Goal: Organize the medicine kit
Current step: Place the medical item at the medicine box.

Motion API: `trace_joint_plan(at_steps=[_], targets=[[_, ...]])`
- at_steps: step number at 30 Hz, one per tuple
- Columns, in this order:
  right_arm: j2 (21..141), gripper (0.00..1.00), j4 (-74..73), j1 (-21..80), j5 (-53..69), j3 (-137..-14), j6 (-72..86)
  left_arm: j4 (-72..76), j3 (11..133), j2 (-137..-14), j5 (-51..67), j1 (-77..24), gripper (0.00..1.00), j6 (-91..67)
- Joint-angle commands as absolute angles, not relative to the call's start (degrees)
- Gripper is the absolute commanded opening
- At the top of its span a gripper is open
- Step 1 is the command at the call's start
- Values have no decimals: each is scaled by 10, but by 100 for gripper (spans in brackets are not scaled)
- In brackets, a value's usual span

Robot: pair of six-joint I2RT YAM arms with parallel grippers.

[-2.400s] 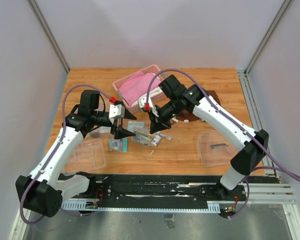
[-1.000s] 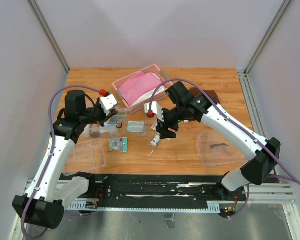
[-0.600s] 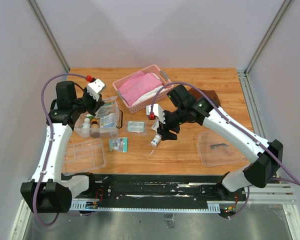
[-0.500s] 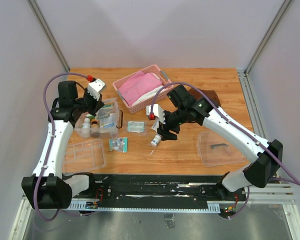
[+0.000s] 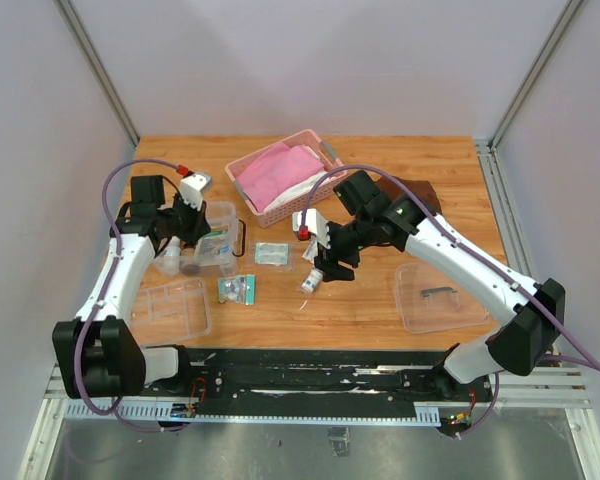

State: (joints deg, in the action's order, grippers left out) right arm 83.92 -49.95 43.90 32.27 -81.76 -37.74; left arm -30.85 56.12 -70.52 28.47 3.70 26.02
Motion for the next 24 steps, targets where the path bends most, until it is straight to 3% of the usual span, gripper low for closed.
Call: trace_joint_plan(at_steps=[1,15,24], targets=[[843,63,-498,445,323,-811,-377,-287,554,-728,330,49,0,241],[849,62,-498,445,318,-809,-378,-303,573,-814,391,78,0,251],[856,62,-498,445,319,-808,-379,-274,578,-839,345,79,24,250]])
